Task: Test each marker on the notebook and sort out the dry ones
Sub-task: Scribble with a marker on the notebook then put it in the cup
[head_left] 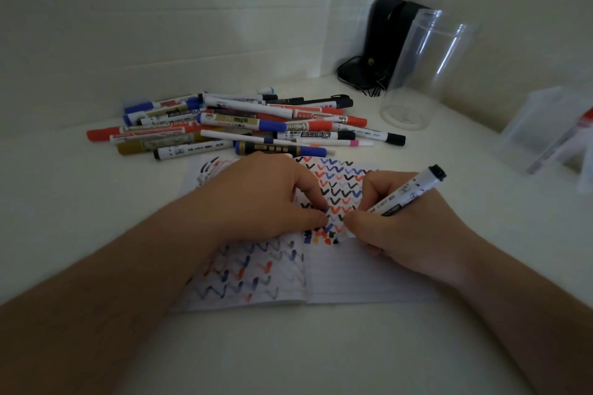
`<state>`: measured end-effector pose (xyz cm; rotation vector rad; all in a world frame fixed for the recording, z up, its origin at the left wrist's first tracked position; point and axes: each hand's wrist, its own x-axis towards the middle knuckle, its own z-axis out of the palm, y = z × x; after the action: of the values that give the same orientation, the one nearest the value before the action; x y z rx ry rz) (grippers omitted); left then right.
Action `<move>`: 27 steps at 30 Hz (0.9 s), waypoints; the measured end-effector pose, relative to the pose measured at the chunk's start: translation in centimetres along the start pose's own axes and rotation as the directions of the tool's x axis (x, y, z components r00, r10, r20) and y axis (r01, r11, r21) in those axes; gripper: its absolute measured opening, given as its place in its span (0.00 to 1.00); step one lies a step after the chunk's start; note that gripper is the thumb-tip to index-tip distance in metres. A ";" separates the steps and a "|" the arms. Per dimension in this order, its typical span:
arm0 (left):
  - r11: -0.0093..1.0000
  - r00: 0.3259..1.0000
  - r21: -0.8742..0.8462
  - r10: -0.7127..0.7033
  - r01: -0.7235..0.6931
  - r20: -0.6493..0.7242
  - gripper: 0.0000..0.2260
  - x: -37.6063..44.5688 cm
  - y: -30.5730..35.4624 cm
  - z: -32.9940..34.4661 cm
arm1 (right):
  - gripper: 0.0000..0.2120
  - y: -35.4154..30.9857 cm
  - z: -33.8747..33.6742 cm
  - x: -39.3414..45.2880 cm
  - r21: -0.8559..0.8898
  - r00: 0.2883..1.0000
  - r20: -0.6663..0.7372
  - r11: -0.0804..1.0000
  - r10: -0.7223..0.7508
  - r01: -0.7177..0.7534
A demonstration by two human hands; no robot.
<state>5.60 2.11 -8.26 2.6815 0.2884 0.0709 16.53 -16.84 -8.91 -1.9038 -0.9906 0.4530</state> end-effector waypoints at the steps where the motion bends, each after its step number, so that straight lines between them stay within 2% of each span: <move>1: 1.000 1.000 -0.002 -0.001 0.001 0.000 0.08 0.0 0.0 0.0 | 0.15 0.0 0.0 0.0 -0.010 1.000 -0.003 1.000 -0.001 0.001; 7: 1.000 1.000 -0.011 -0.006 0.006 0.002 0.08 0.0 0.1 0.0 | 0.13 0.4 -0.1 0.1 0.036 1.000 -0.015 0.999 0.009 -0.008; 21: 1.000 1.000 -0.018 -0.018 0.018 0.012 0.07 -0.3 0.4 -0.3 | 0.15 0.6 -0.2 0.2 0.058 1.000 0.031 0.998 -0.004 0.002; 23: 0.999 1.000 -0.024 -0.021 0.021 0.006 0.08 -0.4 0.4 -0.3 | 0.15 0.5 -0.3 0.5 0.141 0.999 0.011 0.989 0.031 -0.032; 24: 0.999 1.000 -0.029 -0.018 0.018 -0.004 0.09 -0.5 0.4 -0.2 | 0.15 0.6 -0.5 0.7 0.246 0.998 0.001 0.967 0.064 -0.062; 27: 0.991 1.000 -0.132 -0.004 0.001 -0.022 0.09 -0.9 0.2 -0.2 | 0.15 0.6 -1.5 1.3 0.591 0.994 0.002 0.802 0.106 -0.087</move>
<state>4.74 1.81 -7.93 2.5502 0.2841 0.1157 18.59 -16.78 -8.52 -1.3853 -0.6267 0.6996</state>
